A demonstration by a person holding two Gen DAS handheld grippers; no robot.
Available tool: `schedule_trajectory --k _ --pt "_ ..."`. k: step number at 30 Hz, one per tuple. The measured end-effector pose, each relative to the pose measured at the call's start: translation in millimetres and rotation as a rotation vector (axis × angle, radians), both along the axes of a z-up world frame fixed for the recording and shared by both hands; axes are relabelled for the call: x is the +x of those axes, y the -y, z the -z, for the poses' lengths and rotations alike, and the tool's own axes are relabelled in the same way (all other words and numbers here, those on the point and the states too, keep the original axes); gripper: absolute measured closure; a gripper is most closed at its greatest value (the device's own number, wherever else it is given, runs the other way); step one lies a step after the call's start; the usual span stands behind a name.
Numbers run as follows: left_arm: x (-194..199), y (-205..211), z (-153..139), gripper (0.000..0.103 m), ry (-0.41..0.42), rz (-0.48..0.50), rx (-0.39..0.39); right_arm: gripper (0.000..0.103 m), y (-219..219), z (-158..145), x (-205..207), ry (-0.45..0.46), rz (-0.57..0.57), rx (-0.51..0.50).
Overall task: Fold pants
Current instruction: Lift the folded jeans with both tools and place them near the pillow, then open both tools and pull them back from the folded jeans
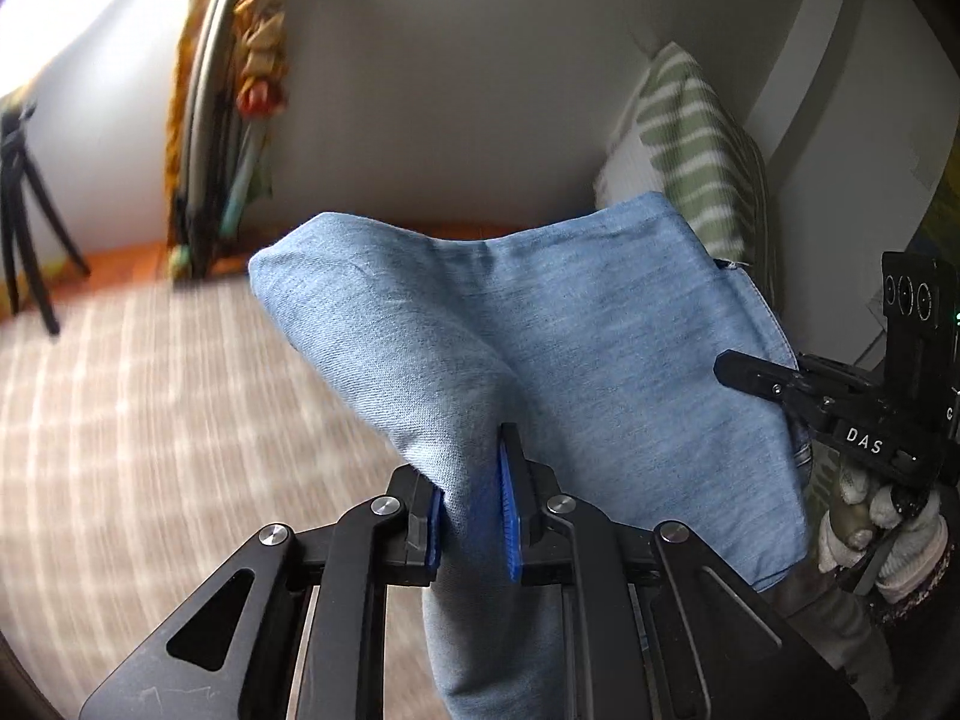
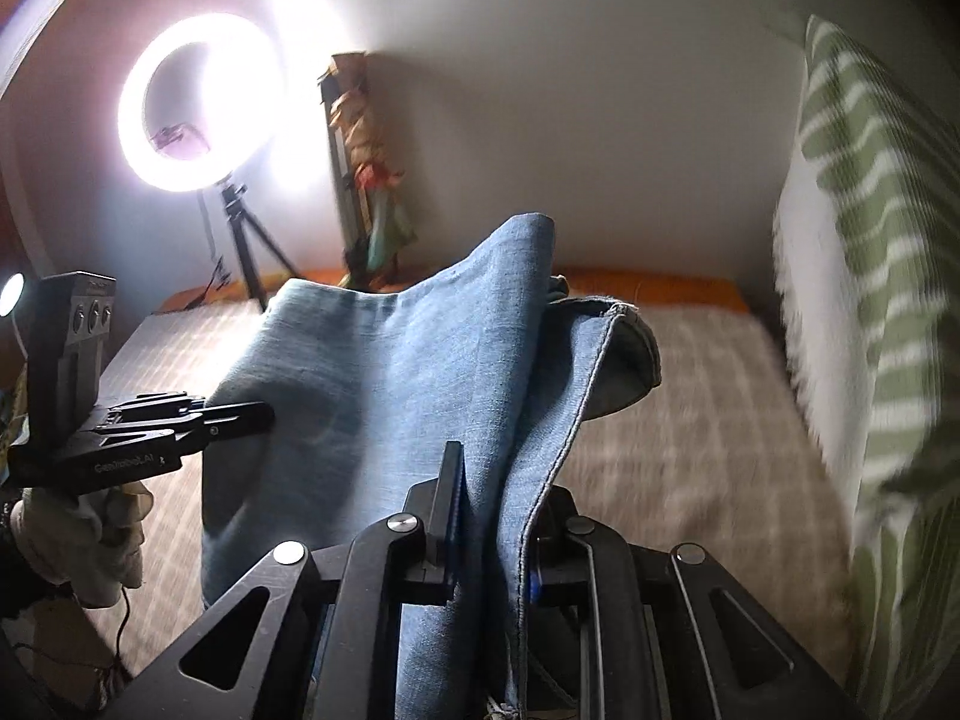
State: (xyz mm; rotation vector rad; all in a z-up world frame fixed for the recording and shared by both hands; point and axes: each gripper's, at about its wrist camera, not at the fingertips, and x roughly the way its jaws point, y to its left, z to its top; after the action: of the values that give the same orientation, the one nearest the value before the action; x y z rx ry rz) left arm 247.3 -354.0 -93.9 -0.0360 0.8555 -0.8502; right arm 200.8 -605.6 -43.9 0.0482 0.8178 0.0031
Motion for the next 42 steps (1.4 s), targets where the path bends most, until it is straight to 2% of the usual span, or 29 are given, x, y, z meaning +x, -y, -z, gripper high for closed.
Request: schedule_trajectory --k 4,11,16,22,24,25,27,28,30,35,36,39,42 --pt "35 19 -9 0.089 0.059 -0.003 0.022 0.089 17 -2 43 0.019 0.02 -0.005" --pt "92 46 -7 0.089 0.101 -0.04 0.053 0.089 39 2 118 0.044 0.036 -0.055" --pt "123 61 11 0.089 0.06 -0.066 0.086 0.089 53 26 156 0.007 0.061 -0.046" --pt "142 77 40 0.088 0.035 -0.086 0.179 0.088 62 65 188 -0.078 0.09 -0.063" --pt "147 75 45 0.083 0.016 -0.108 0.198 0.076 66 72 192 -0.108 0.129 -0.103" --pt "150 74 46 0.083 0.006 -0.116 0.204 0.074 68 73 192 -0.11 0.148 -0.12" --pt "152 67 48 0.08 -0.002 -0.139 0.212 0.062 72 71 189 -0.102 0.162 -0.123" --pt "151 64 47 0.077 0.003 -0.144 0.212 0.06 73 70 187 -0.095 0.166 -0.128" --pt "150 56 46 0.072 0.01 -0.147 0.202 0.049 72 67 181 -0.089 0.171 -0.14" --pt "141 38 34 0.066 0.018 -0.155 0.182 0.043 69 62 170 -0.082 0.17 -0.114" --pt "141 37 31 0.064 0.02 -0.155 0.181 0.04 67 62 168 -0.081 0.164 -0.118" --pt "133 33 20 0.048 0.059 -0.144 0.185 0.036 56 57 159 -0.074 0.155 -0.137" --pt "122 26 13 0.045 0.087 -0.132 0.194 0.033 53 52 147 -0.063 0.166 -0.119"
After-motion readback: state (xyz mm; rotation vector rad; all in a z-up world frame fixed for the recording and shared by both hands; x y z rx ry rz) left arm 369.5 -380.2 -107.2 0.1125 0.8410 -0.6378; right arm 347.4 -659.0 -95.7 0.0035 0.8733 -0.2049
